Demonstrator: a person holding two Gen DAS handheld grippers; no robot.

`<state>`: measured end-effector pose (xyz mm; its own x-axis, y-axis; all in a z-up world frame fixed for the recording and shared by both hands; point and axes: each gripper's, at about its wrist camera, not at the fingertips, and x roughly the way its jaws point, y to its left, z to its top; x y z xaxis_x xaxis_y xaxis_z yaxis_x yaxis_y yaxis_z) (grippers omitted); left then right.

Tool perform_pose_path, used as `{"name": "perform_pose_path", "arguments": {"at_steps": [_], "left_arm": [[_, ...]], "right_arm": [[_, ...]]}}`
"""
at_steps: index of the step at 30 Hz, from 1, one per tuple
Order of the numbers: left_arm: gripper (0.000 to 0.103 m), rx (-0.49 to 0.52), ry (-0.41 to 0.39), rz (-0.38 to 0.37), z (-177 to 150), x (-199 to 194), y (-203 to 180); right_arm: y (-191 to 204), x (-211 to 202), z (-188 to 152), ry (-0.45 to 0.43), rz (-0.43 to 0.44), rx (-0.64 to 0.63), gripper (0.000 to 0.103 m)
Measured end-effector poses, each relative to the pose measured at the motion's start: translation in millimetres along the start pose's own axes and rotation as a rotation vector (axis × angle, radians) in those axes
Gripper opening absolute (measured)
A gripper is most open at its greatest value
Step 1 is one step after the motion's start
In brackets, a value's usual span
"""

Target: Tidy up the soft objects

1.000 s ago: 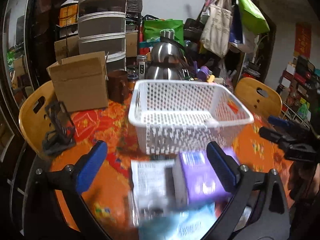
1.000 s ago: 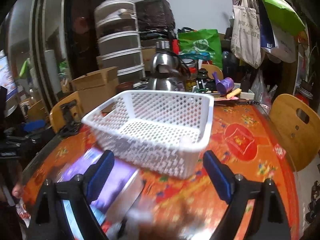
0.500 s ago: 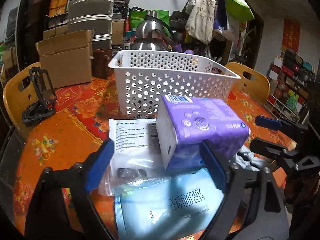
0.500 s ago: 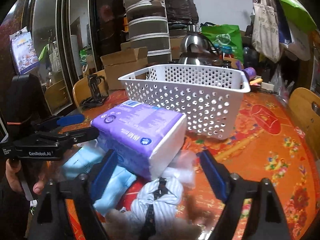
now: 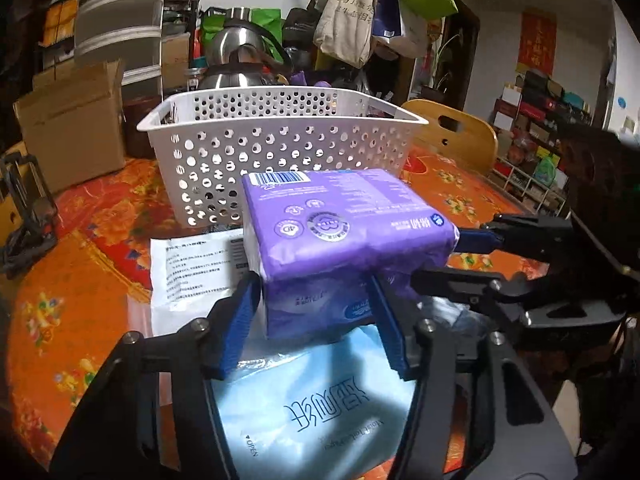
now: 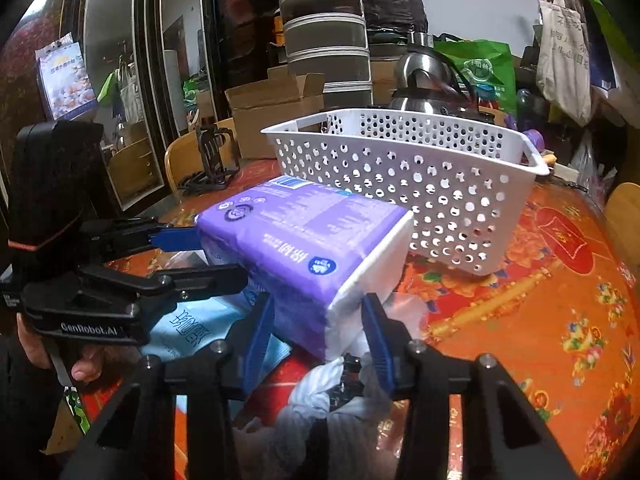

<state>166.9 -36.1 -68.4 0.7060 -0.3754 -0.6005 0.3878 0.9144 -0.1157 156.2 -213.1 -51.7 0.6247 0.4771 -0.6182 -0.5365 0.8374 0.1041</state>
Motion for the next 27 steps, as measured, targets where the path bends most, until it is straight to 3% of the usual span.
{"name": "perform_pose_path", "arguments": {"at_steps": [6, 27], "left_arm": [[0.039, -0.035, -0.005, -0.031, -2, -5, 5], [0.036, -0.065, -0.063, 0.066, -2, -33, -15]], "right_arm": [[-6, -1, -1, -0.005, 0.0, 0.006, 0.041], [16, -19, 8, -0.056, -0.086, -0.014, 0.036]]}}
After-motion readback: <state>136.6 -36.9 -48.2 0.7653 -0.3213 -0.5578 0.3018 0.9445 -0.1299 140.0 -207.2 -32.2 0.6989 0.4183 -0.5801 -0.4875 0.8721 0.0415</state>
